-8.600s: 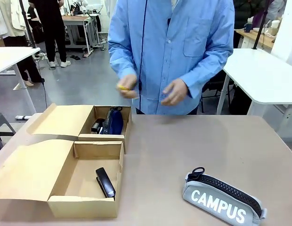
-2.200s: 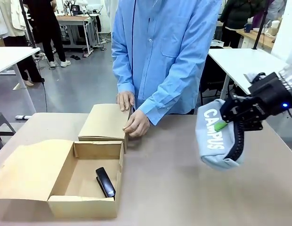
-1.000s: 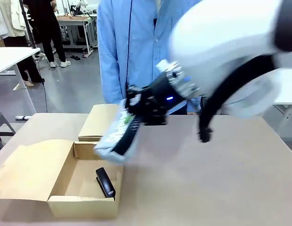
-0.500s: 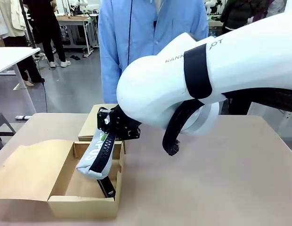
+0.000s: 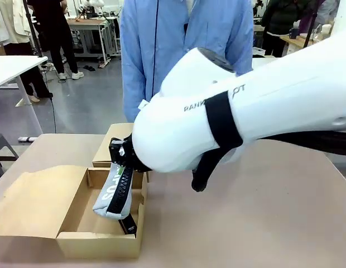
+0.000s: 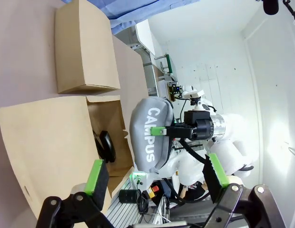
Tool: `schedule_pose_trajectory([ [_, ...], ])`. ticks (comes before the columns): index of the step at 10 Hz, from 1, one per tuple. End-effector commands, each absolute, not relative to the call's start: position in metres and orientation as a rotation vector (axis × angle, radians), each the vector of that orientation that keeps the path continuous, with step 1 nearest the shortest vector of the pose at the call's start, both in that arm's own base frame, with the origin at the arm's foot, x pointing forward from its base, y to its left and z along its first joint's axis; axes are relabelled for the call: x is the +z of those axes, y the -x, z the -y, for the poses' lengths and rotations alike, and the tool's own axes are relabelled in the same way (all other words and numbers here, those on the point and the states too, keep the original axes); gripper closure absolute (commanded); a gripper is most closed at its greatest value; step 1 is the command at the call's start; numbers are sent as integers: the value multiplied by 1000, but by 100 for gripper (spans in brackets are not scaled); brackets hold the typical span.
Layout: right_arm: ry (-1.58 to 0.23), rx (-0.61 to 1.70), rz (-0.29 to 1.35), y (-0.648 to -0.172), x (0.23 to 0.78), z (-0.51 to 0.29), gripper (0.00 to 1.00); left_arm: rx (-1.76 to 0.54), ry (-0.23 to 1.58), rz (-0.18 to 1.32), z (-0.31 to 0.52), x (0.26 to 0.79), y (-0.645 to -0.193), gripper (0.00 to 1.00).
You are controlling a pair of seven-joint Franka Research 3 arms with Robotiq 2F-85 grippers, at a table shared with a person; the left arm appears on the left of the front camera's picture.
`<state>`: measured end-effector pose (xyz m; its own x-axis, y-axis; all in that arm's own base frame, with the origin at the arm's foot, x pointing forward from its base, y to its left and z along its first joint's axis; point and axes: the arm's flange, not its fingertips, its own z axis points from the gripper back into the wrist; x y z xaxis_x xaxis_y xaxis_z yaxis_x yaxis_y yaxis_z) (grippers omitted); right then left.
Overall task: Place items inside the box.
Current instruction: Pick up a Pencil pouch or Stapler and place it inside the Mailer Box closest to the robot.
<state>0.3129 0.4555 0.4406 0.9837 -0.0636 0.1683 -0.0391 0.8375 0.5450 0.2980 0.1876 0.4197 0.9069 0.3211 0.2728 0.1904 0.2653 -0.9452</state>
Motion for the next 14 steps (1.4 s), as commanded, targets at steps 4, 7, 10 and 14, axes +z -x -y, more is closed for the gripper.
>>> schedule_pose_trajectory([
  [4,-421,-2,107,-335,414,-558,93,77,1326,481,-187,422,-297,0],
  [7,-348,15,62,-339,388,-582,93,77,1326,481,-187,422,-297,0],
  [10,-306,-12,14,-350,364,-583,93,77,1326,481,-187,422,-297,0],
  [14,-295,-33,-8,-359,356,-574,37,77,1326,481,-187,422,-297,0],
])
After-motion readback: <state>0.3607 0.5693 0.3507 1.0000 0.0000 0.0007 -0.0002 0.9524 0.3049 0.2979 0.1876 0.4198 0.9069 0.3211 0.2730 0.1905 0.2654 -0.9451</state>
